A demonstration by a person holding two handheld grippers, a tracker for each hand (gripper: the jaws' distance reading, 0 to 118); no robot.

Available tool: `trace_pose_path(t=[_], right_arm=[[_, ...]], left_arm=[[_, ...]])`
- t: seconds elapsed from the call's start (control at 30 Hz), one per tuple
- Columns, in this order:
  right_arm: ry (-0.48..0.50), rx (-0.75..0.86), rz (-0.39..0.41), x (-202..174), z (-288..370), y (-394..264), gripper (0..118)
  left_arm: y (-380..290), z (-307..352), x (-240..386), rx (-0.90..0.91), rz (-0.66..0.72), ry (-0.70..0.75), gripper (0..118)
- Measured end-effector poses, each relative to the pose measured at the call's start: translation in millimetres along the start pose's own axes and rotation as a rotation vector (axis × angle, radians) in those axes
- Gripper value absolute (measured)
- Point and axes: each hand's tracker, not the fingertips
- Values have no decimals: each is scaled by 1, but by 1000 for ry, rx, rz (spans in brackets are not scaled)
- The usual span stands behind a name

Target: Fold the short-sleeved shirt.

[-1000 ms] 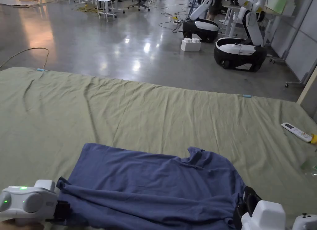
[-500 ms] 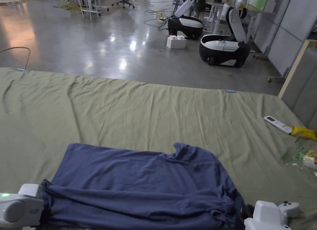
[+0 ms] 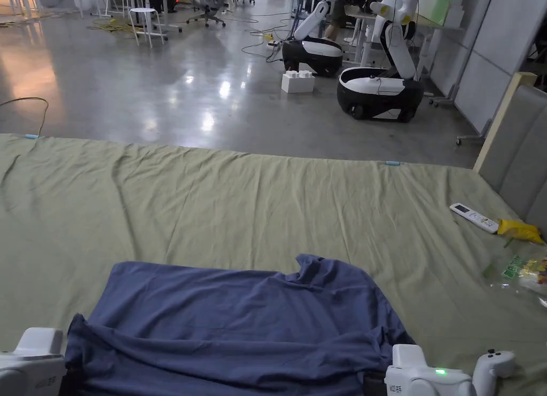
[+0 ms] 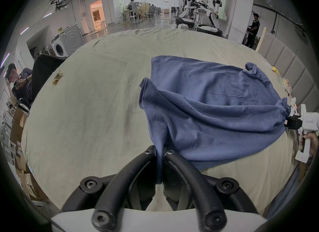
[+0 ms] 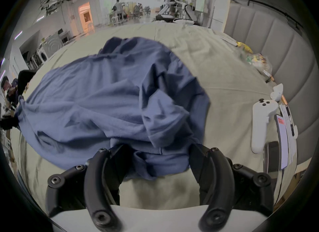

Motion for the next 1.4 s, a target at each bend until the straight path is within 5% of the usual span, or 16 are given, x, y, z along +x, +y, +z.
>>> trace_pose_path(t=[0.07, 0.1, 0.17, 0.83, 1.1, 1.4], right_arm=[[-13, 16, 0, -1, 5, 2, 71], [-6, 13, -3, -1, 8, 3, 59], [60, 37, -18, -2, 14, 1, 11], [63, 151, 24, 7, 136, 44, 6], [120, 90, 37, 11, 162, -14, 6], [63, -55, 82, -12, 135, -115, 6]], left_arm=[[-1, -1, 0, -3, -1, 4, 7], [-2, -2, 0, 0, 5, 3, 7], [-4, -2, 0, 5, 23, -6, 7], [33, 102, -23, 218, 91, -85, 6], [-25, 130, -45, 184, 129, -102, 6], [-121, 99, -42, -5, 133, -70, 6]])
